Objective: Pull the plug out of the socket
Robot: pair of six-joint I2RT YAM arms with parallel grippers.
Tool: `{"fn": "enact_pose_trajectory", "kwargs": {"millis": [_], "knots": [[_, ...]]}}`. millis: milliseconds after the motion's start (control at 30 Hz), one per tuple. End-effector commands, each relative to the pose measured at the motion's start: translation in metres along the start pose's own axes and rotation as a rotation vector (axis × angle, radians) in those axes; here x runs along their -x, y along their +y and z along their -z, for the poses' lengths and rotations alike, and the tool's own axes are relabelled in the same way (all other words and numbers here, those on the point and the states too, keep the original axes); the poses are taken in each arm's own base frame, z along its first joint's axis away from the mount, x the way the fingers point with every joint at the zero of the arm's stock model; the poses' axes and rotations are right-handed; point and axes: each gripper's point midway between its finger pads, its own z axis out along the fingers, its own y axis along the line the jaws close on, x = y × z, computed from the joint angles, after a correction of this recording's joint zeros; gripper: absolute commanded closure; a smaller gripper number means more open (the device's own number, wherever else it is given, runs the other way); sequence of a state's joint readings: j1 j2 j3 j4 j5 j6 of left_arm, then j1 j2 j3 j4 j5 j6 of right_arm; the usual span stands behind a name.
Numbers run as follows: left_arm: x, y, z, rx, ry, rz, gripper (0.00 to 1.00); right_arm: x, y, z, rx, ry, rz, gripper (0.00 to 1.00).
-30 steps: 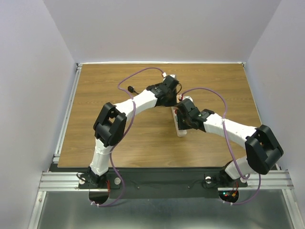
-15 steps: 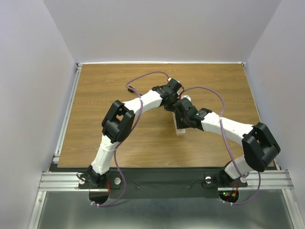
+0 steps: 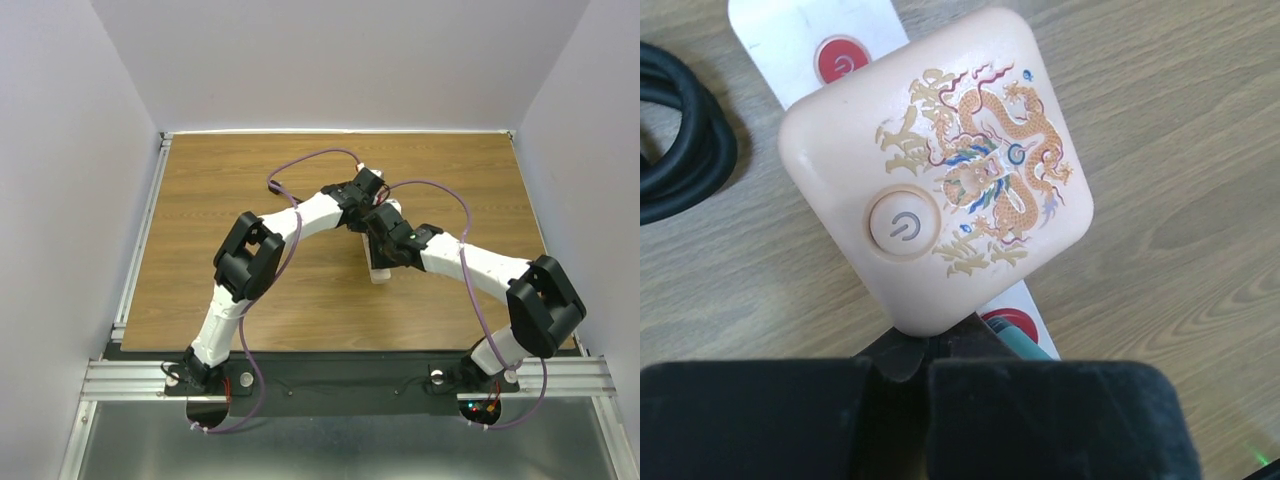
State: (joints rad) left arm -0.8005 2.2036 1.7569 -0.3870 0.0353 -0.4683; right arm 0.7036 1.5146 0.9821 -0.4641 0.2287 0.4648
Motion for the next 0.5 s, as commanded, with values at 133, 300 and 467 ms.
{"fn": "enact_pose_trajectory", "kwargs": {"millis": [133, 300, 467], "knots": [[-0.178, 0.062, -0.077, 0.191, 0.371, -0.073, 1.00, 0.103, 0.036, 0.054, 0.112, -0.339, -0.085, 0.99], [-0.208, 0.065, -0.085, 0.191, 0.414, -0.065, 1.00, 0.109, 0.031, 0.070, 0.108, -0.401, -0.080, 1.00], [-0.217, 0.066, -0.087, 0.196, 0.425, -0.067, 1.00, 0.098, 0.028, 0.066, 0.087, -0.391, -0.042, 1.00]]}}
